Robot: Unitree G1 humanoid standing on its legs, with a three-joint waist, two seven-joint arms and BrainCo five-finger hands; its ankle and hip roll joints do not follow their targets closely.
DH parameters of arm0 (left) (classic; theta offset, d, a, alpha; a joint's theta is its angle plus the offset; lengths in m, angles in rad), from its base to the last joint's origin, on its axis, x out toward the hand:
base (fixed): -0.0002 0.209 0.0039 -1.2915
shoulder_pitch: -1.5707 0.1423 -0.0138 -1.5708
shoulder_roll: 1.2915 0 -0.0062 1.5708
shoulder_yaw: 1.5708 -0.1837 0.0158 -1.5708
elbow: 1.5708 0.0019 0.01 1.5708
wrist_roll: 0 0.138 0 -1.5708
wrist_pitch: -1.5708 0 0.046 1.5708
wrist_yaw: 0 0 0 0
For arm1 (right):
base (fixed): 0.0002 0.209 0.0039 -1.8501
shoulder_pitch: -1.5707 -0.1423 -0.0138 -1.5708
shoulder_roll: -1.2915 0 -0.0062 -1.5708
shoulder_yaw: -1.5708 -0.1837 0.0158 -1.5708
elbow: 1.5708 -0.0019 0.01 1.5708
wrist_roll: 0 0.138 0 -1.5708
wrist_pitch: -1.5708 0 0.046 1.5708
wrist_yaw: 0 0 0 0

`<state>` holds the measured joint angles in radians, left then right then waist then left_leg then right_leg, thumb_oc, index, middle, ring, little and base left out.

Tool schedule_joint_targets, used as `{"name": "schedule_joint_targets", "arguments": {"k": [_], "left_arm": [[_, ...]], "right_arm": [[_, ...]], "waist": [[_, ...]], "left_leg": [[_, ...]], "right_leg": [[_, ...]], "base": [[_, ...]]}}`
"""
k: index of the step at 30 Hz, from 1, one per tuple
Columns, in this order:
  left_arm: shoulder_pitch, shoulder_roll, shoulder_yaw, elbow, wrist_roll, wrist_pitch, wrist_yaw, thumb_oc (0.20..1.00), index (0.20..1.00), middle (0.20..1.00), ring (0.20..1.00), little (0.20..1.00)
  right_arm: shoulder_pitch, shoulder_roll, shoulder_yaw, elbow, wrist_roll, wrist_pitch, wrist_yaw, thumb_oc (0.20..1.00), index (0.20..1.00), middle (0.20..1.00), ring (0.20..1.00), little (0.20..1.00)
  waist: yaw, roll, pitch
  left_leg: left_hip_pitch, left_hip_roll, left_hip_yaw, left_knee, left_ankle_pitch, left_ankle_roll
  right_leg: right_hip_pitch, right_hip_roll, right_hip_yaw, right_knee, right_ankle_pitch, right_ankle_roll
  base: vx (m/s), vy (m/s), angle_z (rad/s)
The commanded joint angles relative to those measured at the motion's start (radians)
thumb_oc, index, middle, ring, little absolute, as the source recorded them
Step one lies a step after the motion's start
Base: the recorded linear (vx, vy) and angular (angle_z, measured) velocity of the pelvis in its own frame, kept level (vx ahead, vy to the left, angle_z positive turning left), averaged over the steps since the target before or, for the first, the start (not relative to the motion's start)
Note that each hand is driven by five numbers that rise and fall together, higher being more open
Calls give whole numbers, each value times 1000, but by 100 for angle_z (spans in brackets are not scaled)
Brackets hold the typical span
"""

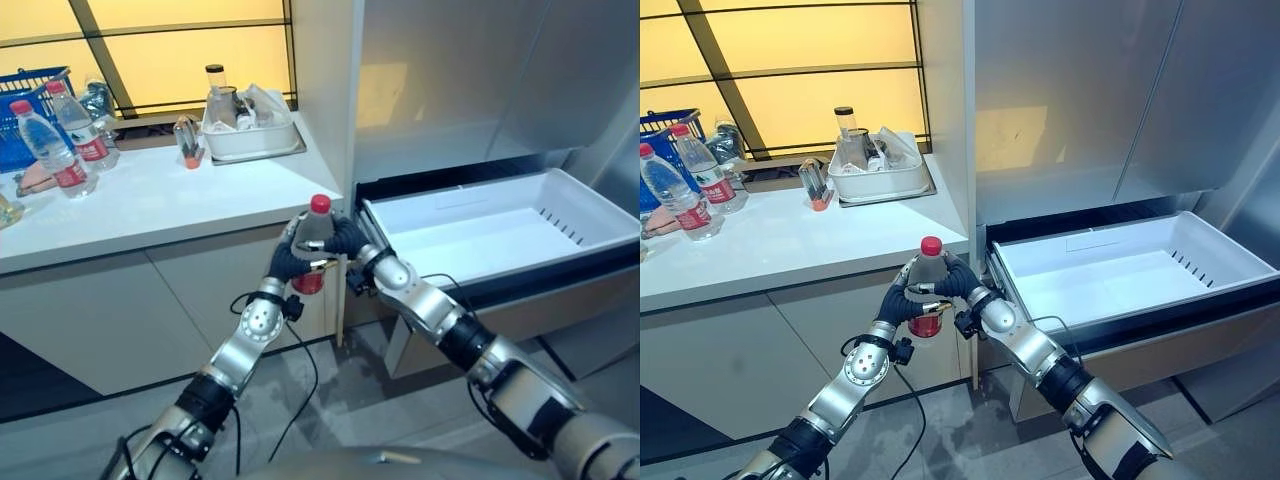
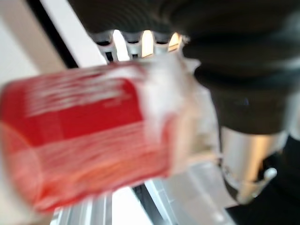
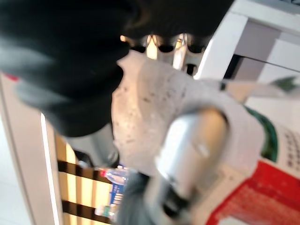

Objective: Take the drinks into the refrigerator

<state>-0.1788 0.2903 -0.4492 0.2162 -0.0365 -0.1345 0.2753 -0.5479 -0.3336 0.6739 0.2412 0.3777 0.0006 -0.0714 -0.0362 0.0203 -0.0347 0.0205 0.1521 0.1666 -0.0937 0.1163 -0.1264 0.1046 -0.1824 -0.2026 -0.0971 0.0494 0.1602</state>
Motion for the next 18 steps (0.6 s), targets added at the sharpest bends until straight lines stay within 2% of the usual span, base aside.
{"name": "schedule_joint_targets", "arguments": {"k": [1,8,12,16,18], "left_arm": [[-78,15,14,11,-57,-54,-19,1000,1000,1000,1000,1000],[-22,18,32,-8,-100,-53,-49,1000,1000,1000,1000,1000],[8,28,39,-20,-130,-54,-87,1000,1000,1000,1000,1000],[74,55,53,-44,-163,-48,-167,1000,1000,1000,1000,1000],[83,59,54,-48,-168,-48,-176,1000,1000,1000,1000,1000]], "right_arm": [[-144,40,-155,-129,62,-122,-21,200,200,200,200,200],[-116,-20,-227,-162,78,-141,-34,200,200,200,200,200],[-106,-68,-276,-194,90,-153,-32,200,200,200,200,200],[-114,-160,-361,-234,100,-176,-28,200,200,200,200,200],[-114,-173,-373,-235,103,-180,-30,200,200,200,200,200]], "waist": [[33,-28,39],[31,-30,45],[31,-31,45],[28,-34,47],[30,-34,47]], "left_leg": [[67,-44,26,6,-107,46],[69,-43,30,6,-110,49],[69,-44,32,6,-110,50],[70,-45,36,6,-114,52],[70,-45,37,6,-114,52]], "right_leg": [[2,7,-9,10,-12,-12],[-2,9,-1,10,-12,-11],[-4,10,2,10,-11,-10],[-10,11,9,10,-11,-7],[-10,11,10,10,-11,-7]], "base": [[0,0,0],[0,0,0],[0,0,0],[7,0,-2],[8,2,-5]]}}
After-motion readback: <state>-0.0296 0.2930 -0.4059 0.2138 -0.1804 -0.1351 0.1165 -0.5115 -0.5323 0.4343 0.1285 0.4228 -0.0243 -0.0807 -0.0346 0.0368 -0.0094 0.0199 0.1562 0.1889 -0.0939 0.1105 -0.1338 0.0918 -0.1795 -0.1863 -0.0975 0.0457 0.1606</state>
